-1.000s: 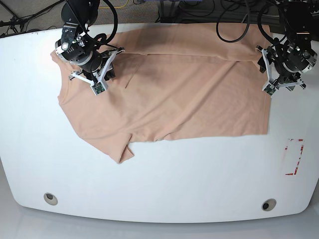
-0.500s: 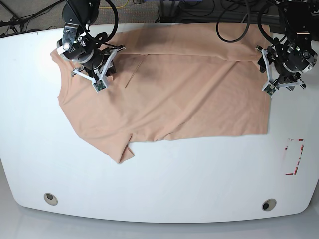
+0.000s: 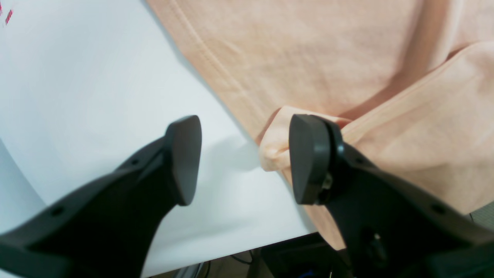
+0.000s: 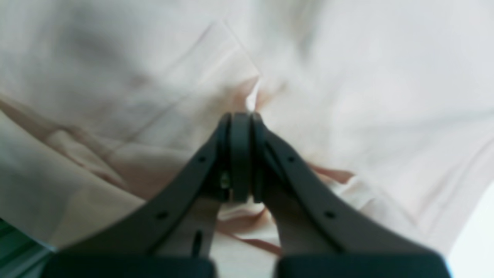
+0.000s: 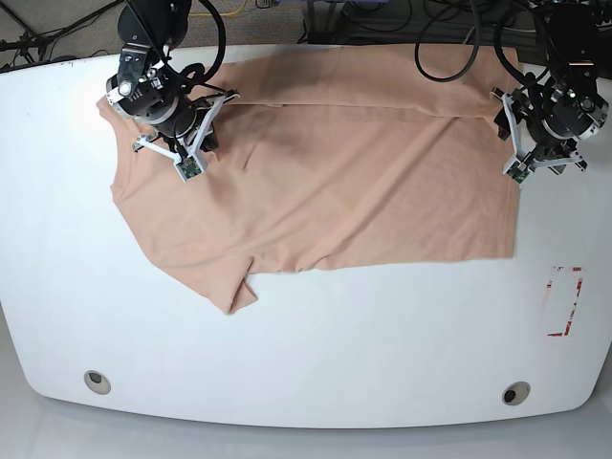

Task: Fold the T-shirt properly
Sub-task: 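Drag the grasped fabric with the right gripper toward the shirt hem, then move the left gripper along the shirt side toward the hem, then grasp the shirt hem corners with both grippers, then lift and fold the hem with both grippers over toward the collar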

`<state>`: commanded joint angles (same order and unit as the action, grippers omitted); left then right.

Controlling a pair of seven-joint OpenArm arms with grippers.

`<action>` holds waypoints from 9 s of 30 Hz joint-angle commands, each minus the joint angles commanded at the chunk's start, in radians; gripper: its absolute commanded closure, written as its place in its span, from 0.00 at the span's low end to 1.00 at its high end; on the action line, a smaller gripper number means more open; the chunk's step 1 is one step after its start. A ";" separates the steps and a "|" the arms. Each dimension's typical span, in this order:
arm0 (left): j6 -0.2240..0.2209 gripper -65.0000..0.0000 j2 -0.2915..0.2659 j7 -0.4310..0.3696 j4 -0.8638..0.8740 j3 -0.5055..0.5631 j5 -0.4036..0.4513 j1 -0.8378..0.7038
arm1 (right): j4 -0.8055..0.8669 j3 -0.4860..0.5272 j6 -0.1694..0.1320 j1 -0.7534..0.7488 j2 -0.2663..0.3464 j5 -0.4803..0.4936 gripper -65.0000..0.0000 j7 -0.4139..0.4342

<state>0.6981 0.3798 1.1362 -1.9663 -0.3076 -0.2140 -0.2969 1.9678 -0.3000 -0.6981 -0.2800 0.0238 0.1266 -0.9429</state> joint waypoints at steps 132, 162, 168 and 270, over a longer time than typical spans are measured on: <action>0.000 0.28 -0.066 -0.041 0.015 -0.032 0.051 0.195 | -1.321 -0.061 0.016 0.786 0.259 -0.008 0.21 0.629; 0.000 0.26 -0.066 -0.114 0.758 -0.193 0.143 0.695 | -1.315 -0.002 0.048 0.783 0.229 -0.008 0.97 0.640; 0.000 0.12 -0.068 -0.222 0.904 -0.183 0.143 0.738 | -1.315 -0.002 0.048 0.783 0.226 -0.008 0.97 0.640; 0.000 1.00 -0.140 0.187 0.144 -0.014 0.146 0.293 | 0.026 -0.095 0.038 0.143 0.189 -0.002 0.97 -0.106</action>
<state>0.6981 0.2401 1.3234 -1.8220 -0.3214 -0.0683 -0.0038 1.9939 -0.3951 -0.6605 -0.1373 0.2125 0.1250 -1.0487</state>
